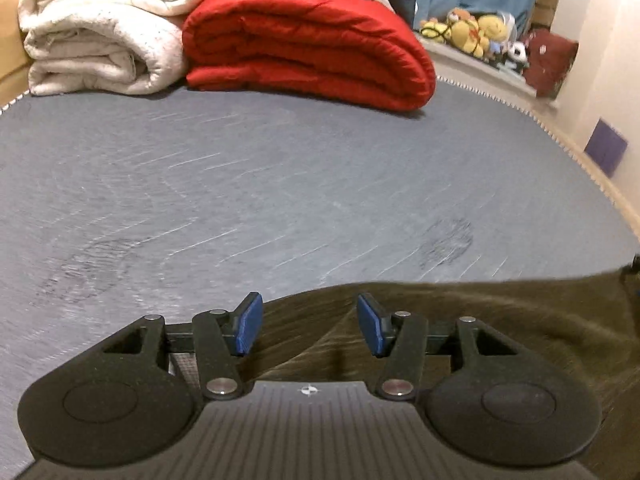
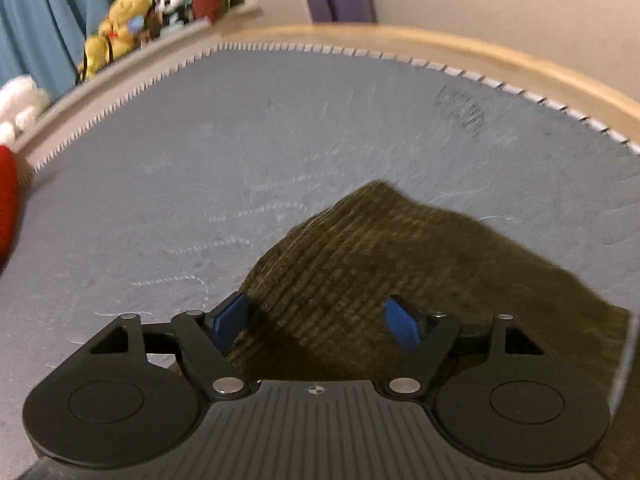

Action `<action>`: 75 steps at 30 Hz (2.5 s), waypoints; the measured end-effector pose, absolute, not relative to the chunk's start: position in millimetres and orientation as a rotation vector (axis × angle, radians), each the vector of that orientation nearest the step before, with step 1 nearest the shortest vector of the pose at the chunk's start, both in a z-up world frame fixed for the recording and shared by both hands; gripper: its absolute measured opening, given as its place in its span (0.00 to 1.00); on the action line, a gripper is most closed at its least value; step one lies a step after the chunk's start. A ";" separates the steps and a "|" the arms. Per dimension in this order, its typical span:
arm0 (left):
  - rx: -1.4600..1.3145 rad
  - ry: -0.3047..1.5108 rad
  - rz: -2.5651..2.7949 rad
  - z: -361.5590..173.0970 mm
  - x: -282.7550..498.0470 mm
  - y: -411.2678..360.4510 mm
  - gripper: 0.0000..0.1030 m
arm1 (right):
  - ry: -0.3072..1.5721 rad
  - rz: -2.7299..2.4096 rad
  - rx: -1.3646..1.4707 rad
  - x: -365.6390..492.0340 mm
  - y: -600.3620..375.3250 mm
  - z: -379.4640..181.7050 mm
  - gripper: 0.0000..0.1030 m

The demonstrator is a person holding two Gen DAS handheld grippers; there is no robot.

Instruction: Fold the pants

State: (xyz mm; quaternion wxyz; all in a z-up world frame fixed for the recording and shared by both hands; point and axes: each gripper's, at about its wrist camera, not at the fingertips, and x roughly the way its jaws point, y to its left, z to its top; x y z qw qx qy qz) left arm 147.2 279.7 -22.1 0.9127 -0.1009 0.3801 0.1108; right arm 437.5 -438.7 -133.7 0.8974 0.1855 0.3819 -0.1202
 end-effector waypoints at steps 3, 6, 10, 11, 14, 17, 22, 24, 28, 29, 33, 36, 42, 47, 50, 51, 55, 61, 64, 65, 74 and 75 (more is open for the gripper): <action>-0.144 0.807 0.223 -31.0 147.3 283.3 0.55 | 0.778 -0.314 0.244 450.8 -427.3 -139.1 0.23; -0.115 0.833 0.205 -43.0 139.4 287.3 0.43 | 0.701 -0.415 0.247 458.0 -444.3 -141.9 0.00; -0.093 0.862 0.176 -51.1 136.5 292.9 0.34 | 0.652 -0.494 0.249 454.3 -469.3 -153.6 0.00; -0.092 0.871 0.170 -52.9 136.9 294.6 0.32 | 0.640 -0.456 0.202 452.1 -461.0 -151.5 0.00; -0.123 0.920 0.138 -64.0 141.1 303.5 0.29 | 0.570 -0.284 0.148 435.4 -433.9 -141.1 0.04; -0.110 0.995 0.181 -91.7 147.8 320.6 0.06 | 0.533 -0.155 0.113 412.7 -401.9 -127.8 0.50; -0.098 0.977 0.227 -67.3 141.1 312.3 0.08 | 0.526 0.025 0.102 360.3 -358.9 -94.6 0.62; -0.063 0.955 0.211 -54.5 132.9 304.7 0.08 | 0.528 0.088 0.095 331.8 -349.9 -74.4 0.62; -0.116 0.902 0.189 -27.7 111.9 303.2 0.10 | 0.507 0.194 0.061 261.3 -322.7 -23.2 0.66; -0.121 0.886 0.186 -19.8 106.1 301.6 0.11 | 0.499 0.216 0.056 243.5 -318.8 -10.1 0.68; -0.121 0.840 0.168 5.7 85.2 292.4 0.15 | 0.431 0.294 0.020 174.8 -300.5 50.2 0.70; -0.117 0.805 0.146 21.0 67.2 284.4 0.15 | 0.355 0.333 -0.007 119.7 -297.8 100.0 0.73; -0.101 0.740 0.117 36.8 35.5 268.0 0.17 | 0.175 0.323 0.043 22.9 -318.0 176.3 0.80; -0.176 0.711 0.157 43.4 5.0 270.7 0.16 | 0.123 0.307 0.219 -23.2 -353.9 173.0 0.84; -0.118 0.729 0.159 40.5 -10.7 267.5 0.13 | 0.191 0.315 0.281 -25.3 -366.4 140.6 0.84; -0.102 0.722 0.155 41.2 -15.0 267.7 0.12 | 0.219 0.319 0.289 -24.7 -366.6 128.0 0.84; -0.102 0.695 0.137 46.8 -18.0 272.0 0.12 | 0.313 0.323 0.332 -13.2 -366.3 78.3 0.84; 0.009 0.693 0.057 37.2 18.3 258.6 0.12 | 0.419 0.306 0.312 7.8 -357.7 15.4 0.83; 0.059 0.690 0.027 19.8 48.8 252.1 0.12 | 0.368 0.340 0.267 7.7 -354.0 20.1 0.82; 0.067 0.689 0.021 13.6 57.5 252.1 0.12 | 0.346 0.338 0.234 6.2 -352.1 21.7 0.82; 0.117 0.745 0.041 -57.2 160.8 269.6 0.16 | 0.301 0.370 0.153 8.7 -341.6 35.0 0.83; 0.113 0.763 0.054 -65.0 172.4 273.8 0.18 | 0.300 0.375 0.162 9.8 -343.2 36.3 0.83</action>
